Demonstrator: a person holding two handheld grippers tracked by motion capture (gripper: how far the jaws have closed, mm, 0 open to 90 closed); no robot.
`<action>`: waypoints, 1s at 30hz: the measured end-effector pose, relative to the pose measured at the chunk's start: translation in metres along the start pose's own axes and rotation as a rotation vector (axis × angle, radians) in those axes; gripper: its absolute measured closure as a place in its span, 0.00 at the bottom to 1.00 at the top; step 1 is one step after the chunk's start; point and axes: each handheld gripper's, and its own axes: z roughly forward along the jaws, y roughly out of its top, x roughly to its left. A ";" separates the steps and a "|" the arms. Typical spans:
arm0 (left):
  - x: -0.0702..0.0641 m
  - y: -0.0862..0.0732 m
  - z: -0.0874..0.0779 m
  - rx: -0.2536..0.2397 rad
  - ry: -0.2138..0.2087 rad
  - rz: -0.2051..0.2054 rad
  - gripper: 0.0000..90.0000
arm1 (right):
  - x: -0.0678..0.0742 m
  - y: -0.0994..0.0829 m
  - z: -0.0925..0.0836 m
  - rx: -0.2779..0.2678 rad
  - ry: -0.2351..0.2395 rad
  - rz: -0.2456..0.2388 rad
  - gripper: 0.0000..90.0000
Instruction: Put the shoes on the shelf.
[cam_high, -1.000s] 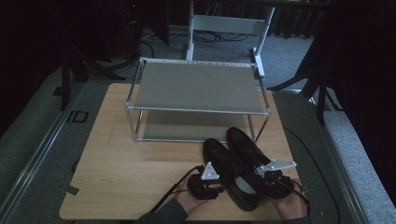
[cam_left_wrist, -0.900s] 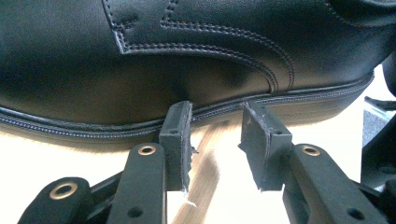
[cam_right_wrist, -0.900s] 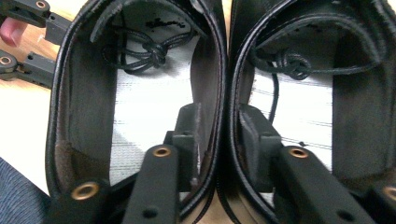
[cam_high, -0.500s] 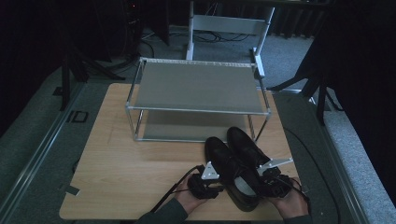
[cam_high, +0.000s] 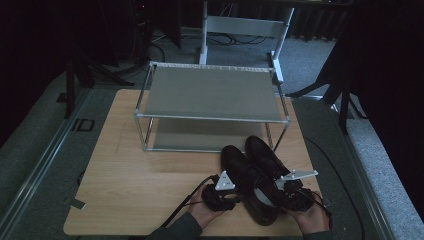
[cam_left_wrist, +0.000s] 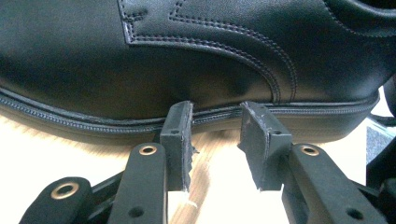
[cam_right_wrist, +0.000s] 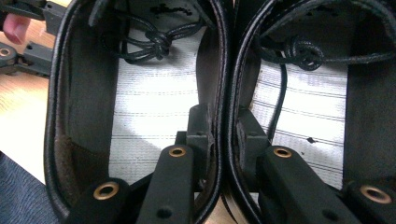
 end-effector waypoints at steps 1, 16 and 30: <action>0.000 0.000 0.000 0.001 0.002 0.000 0.70 | 0.000 0.000 0.000 -0.004 0.001 0.002 0.88; 0.005 0.000 -0.003 -0.011 0.013 -0.026 0.71 | 0.008 -0.001 -0.001 -0.072 -0.003 0.011 0.89; 0.011 0.001 -0.011 -0.035 0.032 -0.048 0.71 | 0.019 0.008 -0.004 -0.125 -0.021 -0.018 0.89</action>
